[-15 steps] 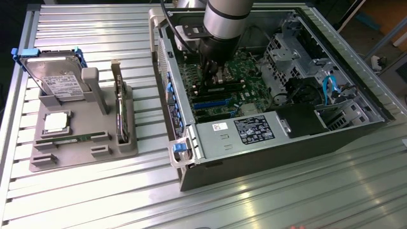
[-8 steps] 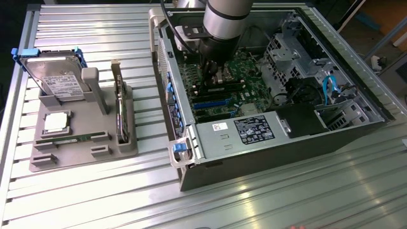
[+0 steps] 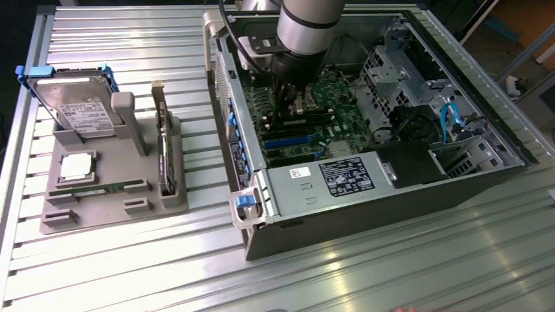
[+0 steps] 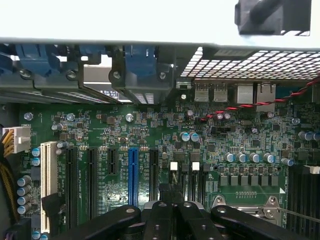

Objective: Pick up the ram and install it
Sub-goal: 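Press down the ram until it locks into place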

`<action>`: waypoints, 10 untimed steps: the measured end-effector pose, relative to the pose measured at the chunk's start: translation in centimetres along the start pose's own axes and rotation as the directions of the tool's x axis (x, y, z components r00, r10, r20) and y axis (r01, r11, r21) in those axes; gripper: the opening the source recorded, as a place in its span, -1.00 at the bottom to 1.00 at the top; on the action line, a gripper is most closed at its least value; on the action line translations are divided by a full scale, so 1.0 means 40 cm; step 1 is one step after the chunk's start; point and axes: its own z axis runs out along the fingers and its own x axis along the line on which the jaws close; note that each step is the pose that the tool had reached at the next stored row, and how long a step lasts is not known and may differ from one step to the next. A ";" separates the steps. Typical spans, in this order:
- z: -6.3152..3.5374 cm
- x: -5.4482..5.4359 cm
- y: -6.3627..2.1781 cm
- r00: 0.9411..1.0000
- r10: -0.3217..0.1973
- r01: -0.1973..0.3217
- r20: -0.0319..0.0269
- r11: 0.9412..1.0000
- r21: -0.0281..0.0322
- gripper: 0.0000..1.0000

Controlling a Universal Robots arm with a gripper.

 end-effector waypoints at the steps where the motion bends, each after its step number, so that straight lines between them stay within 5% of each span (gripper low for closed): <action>1: 0.000 0.000 0.000 1.000 0.000 0.000 0.000 1.000 0.000 -0.79; 10: 0.003 0.000 0.000 1.000 0.000 0.000 0.000 1.000 0.000 -0.79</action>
